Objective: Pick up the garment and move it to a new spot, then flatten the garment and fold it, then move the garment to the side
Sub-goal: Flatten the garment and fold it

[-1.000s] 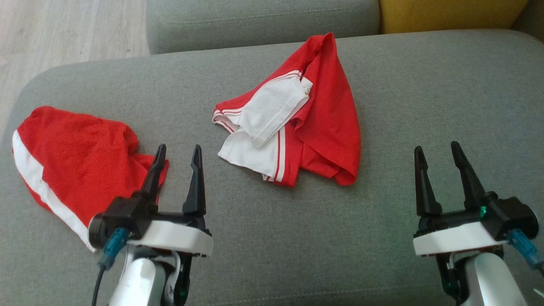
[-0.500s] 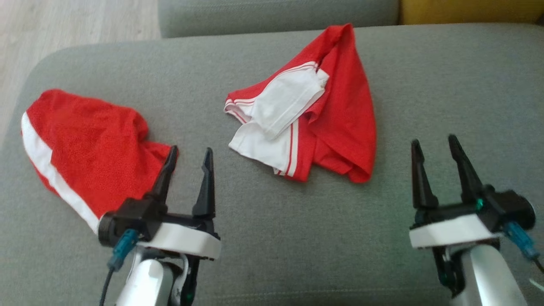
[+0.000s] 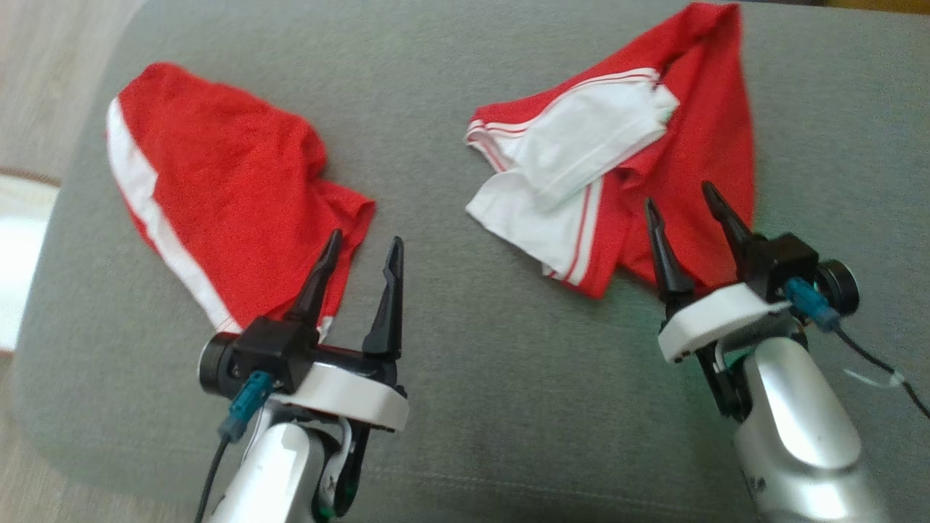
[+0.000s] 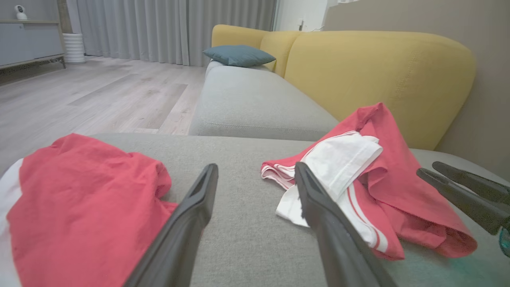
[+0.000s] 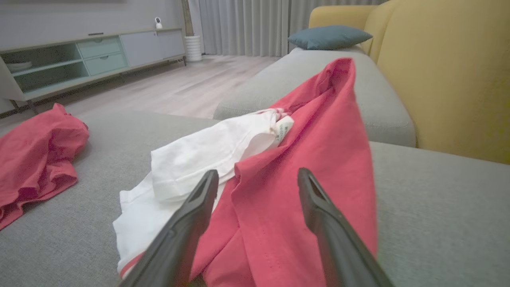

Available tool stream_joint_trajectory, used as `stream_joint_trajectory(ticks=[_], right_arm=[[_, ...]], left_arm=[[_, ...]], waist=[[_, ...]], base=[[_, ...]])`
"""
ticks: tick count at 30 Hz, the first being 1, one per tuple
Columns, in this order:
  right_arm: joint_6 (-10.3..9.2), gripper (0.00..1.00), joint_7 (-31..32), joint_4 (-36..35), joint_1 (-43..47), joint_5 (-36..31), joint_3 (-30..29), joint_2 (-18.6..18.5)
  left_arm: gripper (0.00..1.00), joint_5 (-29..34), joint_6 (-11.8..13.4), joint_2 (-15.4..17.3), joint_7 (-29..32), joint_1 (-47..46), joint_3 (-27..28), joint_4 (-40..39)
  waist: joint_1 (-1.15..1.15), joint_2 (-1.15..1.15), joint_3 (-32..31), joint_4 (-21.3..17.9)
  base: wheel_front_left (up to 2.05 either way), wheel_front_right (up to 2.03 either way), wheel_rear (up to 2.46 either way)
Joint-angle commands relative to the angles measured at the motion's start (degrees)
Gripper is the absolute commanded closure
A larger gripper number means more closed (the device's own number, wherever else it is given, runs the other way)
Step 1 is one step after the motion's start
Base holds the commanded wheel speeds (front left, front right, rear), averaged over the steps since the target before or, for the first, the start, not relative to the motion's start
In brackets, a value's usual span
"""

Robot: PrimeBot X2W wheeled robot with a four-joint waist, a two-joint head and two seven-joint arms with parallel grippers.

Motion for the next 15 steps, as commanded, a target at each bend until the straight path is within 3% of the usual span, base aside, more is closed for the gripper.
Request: stream_joint_trajectory(ticks=[1, 12, 13, 14, 15], right_arm=[[-0.04, 0.00, -0.1, -0.5, -2.5, -0.6, 1.2, -0.1], [-0.04, 0.00, -3.3, 12.3, -9.7, -3.8, -5.1, -0.1], [-0.04, 0.11, -3.5, 13.0, -10.0, -3.6, -5.1, -0.1], [-0.04, 1.00, -3.8, 13.6, -10.3, -3.5, -5.2, -0.1], [-0.04, 1.00, -4.0, 14.1, -10.6, -3.4, -5.3, -0.1]], left_arm=[[0.00, -0.3, 0.3, 0.1, -0.3, -2.8, 1.3, -1.7], [0.00, 0.1, 1.0, 0.1, -0.3, -3.5, 1.0, -1.5], [0.00, 0.1, 1.0, 0.1, -0.3, -3.4, 1.1, -1.5], [0.00, 0.1, 1.0, 0.1, -0.3, -3.3, 1.2, -1.5], [0.00, 0.2, 1.1, 0.1, -0.3, -3.1, 1.3, -1.5]], waist=[[0.00, 0.00, 1.6, 2.2], [0.00, 0.00, 3.2, 7.1], [0.00, 0.00, 3.2, 7.1], [0.00, 0.00, 3.1, 7.1], [0.00, 0.00, 3.0, 7.0]], base=[[0.00, 0.00, 0.00], [0.00, 0.00, 0.00], [0.00, 0.00, 0.00], [0.00, 0.00, 0.00], [0.00, 0.00, 0.00]])
